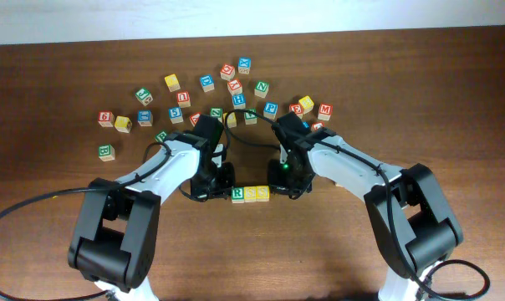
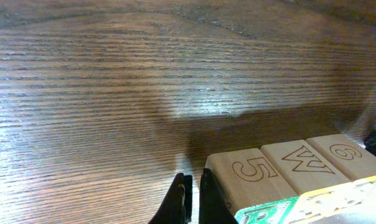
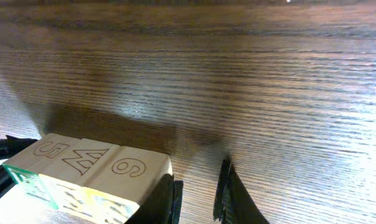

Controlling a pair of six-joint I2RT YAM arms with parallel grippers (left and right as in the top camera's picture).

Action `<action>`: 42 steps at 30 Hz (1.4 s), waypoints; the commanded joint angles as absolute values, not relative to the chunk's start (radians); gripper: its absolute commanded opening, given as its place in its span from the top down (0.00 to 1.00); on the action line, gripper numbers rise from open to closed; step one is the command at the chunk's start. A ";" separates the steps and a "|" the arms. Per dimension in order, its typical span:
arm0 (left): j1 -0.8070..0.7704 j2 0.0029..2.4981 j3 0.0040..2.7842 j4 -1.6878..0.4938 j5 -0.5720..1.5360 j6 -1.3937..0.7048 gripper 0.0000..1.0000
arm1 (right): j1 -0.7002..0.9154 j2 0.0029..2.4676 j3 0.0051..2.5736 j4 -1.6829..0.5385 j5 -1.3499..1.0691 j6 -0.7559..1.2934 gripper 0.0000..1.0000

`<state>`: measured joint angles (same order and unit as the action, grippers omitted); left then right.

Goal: Spell out RSS

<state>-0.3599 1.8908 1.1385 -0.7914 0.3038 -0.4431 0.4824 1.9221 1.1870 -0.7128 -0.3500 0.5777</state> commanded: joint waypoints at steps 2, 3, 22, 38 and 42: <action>-0.360 1.892 1.134 -0.777 0.337 -0.455 1.00 | 0.493 1.937 1.177 -0.710 -0.366 0.585 0.86; -0.360 1.892 1.134 -0.778 0.337 -0.455 1.00 | 0.493 1.937 1.177 -0.710 -0.366 0.585 0.85; -0.400 1.889 1.149 -0.816 0.258 -0.455 1.00 | 0.510 1.918 1.194 -0.747 -0.348 0.585 0.95; -0.400 1.889 1.149 -0.803 0.289 -0.447 1.00 | 0.509 1.918 1.194 -0.718 -0.363 0.585 0.95; -0.398 1.888 1.149 -0.811 0.288 -0.448 1.00 | 0.509 1.917 1.198 -0.748 -0.297 0.584 0.90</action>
<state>-0.3981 1.8908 1.1389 -0.8070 0.2577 -0.4461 0.5056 1.9217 1.1881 -0.7315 -0.3328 0.5797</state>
